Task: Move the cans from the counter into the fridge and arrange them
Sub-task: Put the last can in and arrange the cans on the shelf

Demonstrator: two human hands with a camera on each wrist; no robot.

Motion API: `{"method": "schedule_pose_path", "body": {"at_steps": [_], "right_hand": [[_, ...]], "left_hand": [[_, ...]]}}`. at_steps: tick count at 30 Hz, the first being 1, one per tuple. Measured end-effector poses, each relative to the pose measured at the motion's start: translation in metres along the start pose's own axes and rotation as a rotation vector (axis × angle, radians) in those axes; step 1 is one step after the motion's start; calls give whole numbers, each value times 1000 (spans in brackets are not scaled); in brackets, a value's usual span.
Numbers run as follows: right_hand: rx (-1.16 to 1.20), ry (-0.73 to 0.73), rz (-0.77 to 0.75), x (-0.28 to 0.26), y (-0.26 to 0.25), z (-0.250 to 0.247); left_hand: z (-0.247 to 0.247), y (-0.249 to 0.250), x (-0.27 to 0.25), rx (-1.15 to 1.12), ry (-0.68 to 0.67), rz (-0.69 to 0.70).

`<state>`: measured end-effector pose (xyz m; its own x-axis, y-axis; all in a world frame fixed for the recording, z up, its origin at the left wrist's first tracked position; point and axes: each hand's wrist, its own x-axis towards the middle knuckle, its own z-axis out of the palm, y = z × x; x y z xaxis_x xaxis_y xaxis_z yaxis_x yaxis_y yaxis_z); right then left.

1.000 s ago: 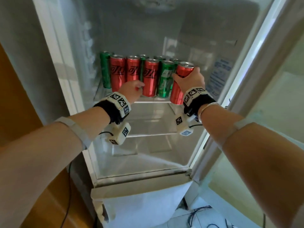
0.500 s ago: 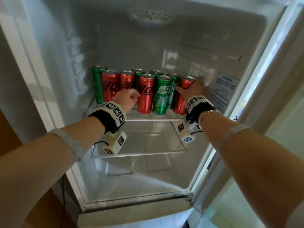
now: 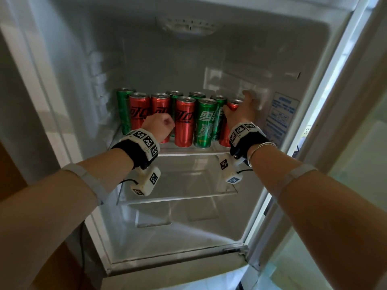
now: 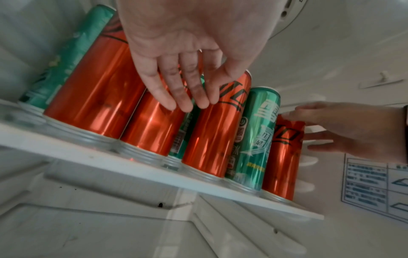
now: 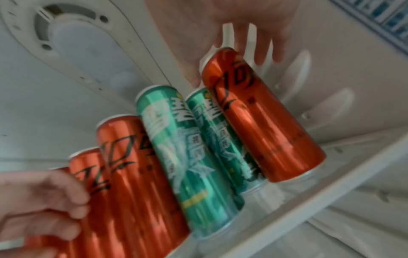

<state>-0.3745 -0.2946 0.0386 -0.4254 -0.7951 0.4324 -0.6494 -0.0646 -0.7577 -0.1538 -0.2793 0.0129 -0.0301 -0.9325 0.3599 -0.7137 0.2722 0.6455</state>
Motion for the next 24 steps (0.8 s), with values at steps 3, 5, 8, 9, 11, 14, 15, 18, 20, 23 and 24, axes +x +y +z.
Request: {"method": "schedule_pose_path", "body": {"at_steps": [3, 5, 8, 9, 11, 14, 15, 18, 20, 23, 24], "right_hand": [[-35, 136, -132, -11, -14, 5], [-15, 171, -206, -21, -22, 10], [-63, 131, -239, -33, -38, 16], [-75, 110, -239, -37, -45, 18], [-76, 57, -244, -43, -57, 25], [-70, -13, -333, -51, -72, 41], [-69, -32, -362, -54, -76, 46], [-47, -65, -435, -61, -88, 58], [-18, -75, -462, -63, -94, 64], [-35, -98, -494, -56, -102, 68], [-45, -120, -504, -52, -103, 69]], "left_hand": [[-11, 0, 2, 53, 93, -21], [-20, -1, 3, 21, 153, -46], [-35, -2, 7, 28, 222, -74], [-39, -3, 8, 43, 252, -88], [-47, -5, 10, 58, 293, -130], [-53, -13, 17, 88, 244, -201], [-55, -16, 19, 92, 216, -225], [-57, -26, 25, 103, 202, -255], [-57, -30, 28, 113, 181, -248], [-58, -29, 34, 119, 168, -245], [-60, -29, 35, 128, 174, -255]]}}
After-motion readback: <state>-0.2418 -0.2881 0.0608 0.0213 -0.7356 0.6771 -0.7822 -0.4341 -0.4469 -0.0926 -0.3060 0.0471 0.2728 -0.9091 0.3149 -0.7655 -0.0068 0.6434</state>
